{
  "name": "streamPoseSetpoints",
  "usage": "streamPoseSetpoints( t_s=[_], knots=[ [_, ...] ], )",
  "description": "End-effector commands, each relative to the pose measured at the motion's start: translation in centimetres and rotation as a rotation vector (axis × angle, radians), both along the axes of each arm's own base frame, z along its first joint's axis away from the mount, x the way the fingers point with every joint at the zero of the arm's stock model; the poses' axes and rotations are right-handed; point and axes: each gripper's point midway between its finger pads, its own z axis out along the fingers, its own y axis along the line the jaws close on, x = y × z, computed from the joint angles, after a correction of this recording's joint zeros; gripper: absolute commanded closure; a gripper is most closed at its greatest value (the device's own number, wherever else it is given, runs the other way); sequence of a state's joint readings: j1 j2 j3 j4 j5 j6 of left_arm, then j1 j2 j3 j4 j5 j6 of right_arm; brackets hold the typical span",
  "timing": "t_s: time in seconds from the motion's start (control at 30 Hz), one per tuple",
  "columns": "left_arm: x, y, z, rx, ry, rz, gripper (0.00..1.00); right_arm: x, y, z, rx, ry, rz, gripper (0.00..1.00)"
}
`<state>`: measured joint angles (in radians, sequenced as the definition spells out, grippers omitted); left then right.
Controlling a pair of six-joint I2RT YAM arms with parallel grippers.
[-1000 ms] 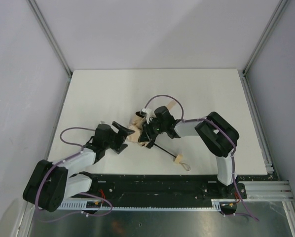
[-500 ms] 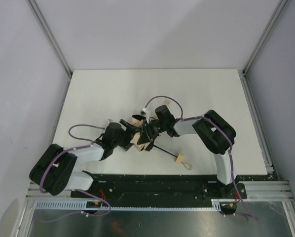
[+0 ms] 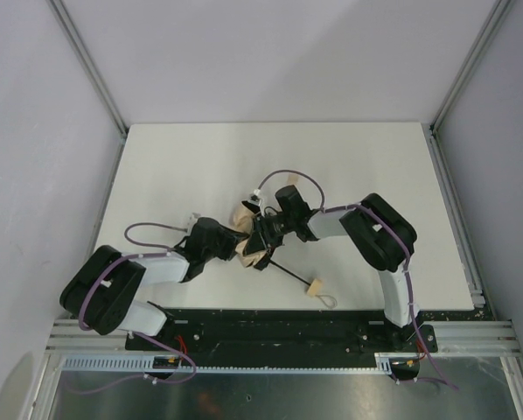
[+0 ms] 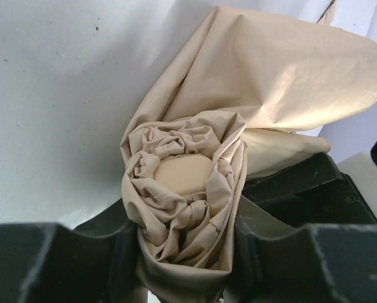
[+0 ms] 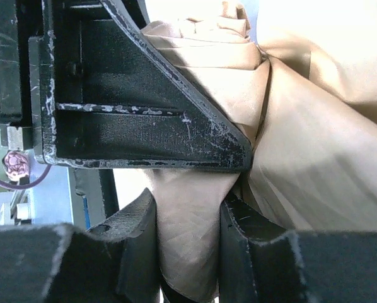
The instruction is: Put away the umbrella
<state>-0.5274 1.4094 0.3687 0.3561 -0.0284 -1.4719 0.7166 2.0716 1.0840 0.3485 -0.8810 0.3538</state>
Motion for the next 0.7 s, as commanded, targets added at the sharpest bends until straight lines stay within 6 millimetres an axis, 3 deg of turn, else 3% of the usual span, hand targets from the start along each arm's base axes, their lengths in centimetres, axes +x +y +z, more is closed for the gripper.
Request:
streamPoseSetpoints(
  t_s=[0.0, 0.13, 0.3, 0.5, 0.67],
  knots=[
    [-2.7, 3.5, -4.4, 0.228, 0.100, -0.019, 0.98, -1.5, -2.4, -2.1, -0.186, 0.115, -0.050, 0.85],
    [-3.9, 3.6, -5.0, 0.268, 0.223, -0.041, 1.00, 0.8, -3.1, 0.7, -0.226, -0.086, -0.124, 0.52],
    [-4.6, 2.9, -5.0, 0.233, 0.285, -0.057, 1.00, 1.7, -4.4, 3.7, -0.348, -0.419, -0.182, 0.29],
    [-5.6, 2.3, -5.1, 0.196, 0.360, -0.088, 1.00, 1.0, -3.5, 4.9, -0.463, -0.852, -0.210, 0.21],
    [-5.6, 2.5, -4.8, 0.184, 0.384, -0.086, 1.00, 0.9, -1.7, 4.2, -0.505, -1.039, -0.240, 0.21]
  ],
)
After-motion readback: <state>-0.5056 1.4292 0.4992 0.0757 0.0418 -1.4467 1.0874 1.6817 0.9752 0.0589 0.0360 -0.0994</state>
